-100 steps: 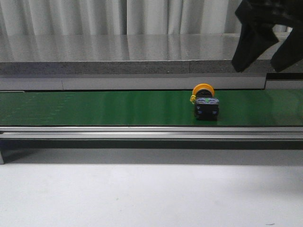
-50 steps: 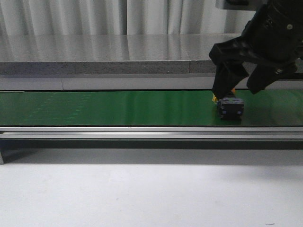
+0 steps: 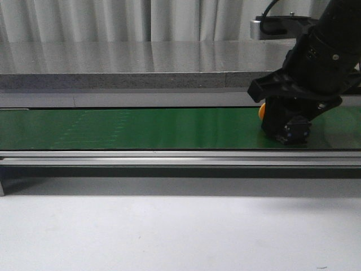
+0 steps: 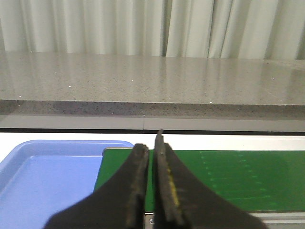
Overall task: Move button from left to right
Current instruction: 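Lift the button with the right gripper and lower it into the green bin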
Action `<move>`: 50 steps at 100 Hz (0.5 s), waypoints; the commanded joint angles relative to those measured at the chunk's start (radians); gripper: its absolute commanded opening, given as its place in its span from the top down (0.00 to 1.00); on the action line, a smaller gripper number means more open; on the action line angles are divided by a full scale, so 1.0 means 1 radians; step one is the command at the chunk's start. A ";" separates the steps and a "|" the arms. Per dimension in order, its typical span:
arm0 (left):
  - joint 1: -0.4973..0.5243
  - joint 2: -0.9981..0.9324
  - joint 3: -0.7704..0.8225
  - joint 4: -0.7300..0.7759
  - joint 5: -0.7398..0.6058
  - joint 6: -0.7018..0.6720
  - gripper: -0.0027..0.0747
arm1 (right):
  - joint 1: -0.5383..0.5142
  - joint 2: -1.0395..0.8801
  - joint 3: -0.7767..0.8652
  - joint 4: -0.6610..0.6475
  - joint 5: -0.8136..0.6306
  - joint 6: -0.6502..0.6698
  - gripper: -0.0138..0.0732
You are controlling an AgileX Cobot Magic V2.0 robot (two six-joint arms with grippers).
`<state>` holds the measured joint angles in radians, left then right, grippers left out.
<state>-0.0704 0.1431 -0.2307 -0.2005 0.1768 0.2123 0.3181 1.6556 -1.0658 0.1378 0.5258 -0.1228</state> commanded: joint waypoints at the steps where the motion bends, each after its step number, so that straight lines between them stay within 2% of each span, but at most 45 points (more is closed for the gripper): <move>1: -0.007 0.010 -0.028 -0.014 -0.079 0.001 0.96 | -0.006 -0.082 -0.066 -0.004 -0.006 -0.009 0.60; 22: -0.007 0.010 -0.028 -0.014 -0.079 0.001 0.96 | -0.078 -0.149 -0.174 -0.058 0.129 -0.009 0.59; 50: -0.007 0.010 -0.028 -0.014 -0.079 0.001 0.96 | -0.362 -0.184 -0.208 -0.152 0.224 -0.010 0.59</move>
<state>-0.0704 0.1431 -0.2307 -0.2005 0.1768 0.2123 0.0385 1.5164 -1.2394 0.0291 0.7637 -0.1228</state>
